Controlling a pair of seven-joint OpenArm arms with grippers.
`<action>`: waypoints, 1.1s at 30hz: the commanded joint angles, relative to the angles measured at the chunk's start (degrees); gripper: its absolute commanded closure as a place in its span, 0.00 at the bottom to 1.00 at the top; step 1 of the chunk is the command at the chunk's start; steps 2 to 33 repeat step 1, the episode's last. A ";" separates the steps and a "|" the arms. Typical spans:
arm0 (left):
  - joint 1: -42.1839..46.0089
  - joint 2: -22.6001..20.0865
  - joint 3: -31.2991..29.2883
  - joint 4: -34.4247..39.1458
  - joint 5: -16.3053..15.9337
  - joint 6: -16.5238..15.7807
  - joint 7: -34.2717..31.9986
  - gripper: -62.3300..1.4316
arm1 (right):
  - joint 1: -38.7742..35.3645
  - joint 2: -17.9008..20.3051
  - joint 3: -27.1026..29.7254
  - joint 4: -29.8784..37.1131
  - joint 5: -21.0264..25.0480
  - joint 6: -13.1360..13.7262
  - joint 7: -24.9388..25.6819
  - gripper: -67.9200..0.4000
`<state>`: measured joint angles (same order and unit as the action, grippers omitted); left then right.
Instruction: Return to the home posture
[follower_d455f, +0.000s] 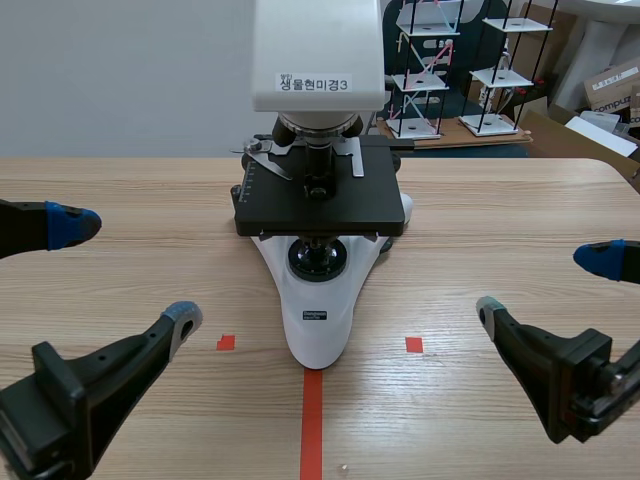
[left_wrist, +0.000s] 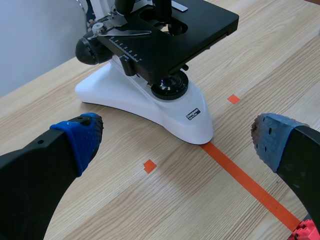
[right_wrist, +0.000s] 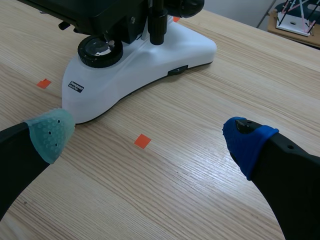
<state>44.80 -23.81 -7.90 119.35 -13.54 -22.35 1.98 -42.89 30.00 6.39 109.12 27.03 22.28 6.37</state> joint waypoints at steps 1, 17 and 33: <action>0.39 0.61 0.07 0.28 -0.39 0.13 -0.61 0.00 | -0.11 0.44 0.68 1.07 0.24 -0.13 1.01 0.00; 0.39 0.61 0.07 0.28 -0.39 0.13 -0.61 0.00 | -0.11 0.44 0.68 1.07 0.24 -0.13 1.01 0.00; 0.39 0.61 0.07 0.28 -0.39 0.13 -0.61 0.00 | -0.11 0.44 0.68 1.07 0.24 -0.13 1.01 0.00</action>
